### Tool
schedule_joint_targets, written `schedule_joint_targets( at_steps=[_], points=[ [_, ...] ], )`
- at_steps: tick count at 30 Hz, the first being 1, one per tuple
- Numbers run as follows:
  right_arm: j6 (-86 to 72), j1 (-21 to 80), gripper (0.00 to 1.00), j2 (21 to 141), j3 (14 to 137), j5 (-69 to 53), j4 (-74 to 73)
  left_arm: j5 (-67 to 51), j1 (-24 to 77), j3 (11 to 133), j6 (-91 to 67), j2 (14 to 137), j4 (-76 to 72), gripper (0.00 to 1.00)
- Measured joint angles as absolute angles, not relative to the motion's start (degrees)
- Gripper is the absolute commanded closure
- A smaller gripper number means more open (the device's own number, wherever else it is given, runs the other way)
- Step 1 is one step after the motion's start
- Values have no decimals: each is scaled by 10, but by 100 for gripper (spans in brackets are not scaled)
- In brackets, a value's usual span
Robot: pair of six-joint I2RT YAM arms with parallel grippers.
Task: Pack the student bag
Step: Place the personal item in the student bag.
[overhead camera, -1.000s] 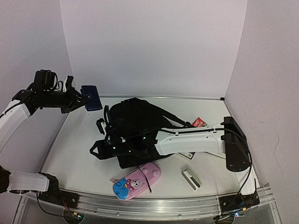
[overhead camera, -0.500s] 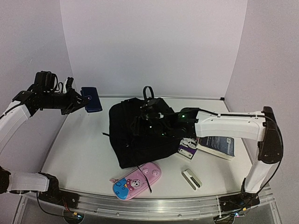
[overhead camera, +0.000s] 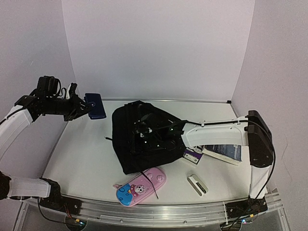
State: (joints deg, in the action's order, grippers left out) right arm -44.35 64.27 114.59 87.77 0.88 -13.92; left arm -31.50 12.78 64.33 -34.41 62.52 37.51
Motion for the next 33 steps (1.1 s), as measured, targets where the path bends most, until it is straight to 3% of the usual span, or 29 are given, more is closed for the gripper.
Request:
schedule_joint_targets(
  at_steps=[3, 9, 11, 16, 21, 25, 29, 33],
  points=[
    [-442, 643, 78, 1156, 884, -16, -104, -316, 128, 642, -344, 625, 374, 100],
    [-402, 647, 81, 1232, 969, -56, -56, -319, 128, 642, -344, 625, 375, 100],
    [-383, 653, 77, 1271, 1021, -65, -47, -319, 128, 642, -344, 623, 375, 100],
    [-351, 677, 57, 1351, 1121, -89, -33, -319, 128, 642, -344, 612, 375, 100],
    [-326, 700, 33, 1368, 1135, -98, -53, -319, 128, 638, -344, 604, 374, 100],
    [-289, 720, 20, 1346, 1126, -87, -92, -319, 128, 629, -343, 604, 376, 100],
    [-263, 740, 14, 1253, 1066, -64, -153, -318, 128, 628, -341, 604, 375, 100],
    [-259, 746, 17, 1153, 1019, -7, -193, -318, 127, 625, -339, 604, 374, 100]
  ],
)
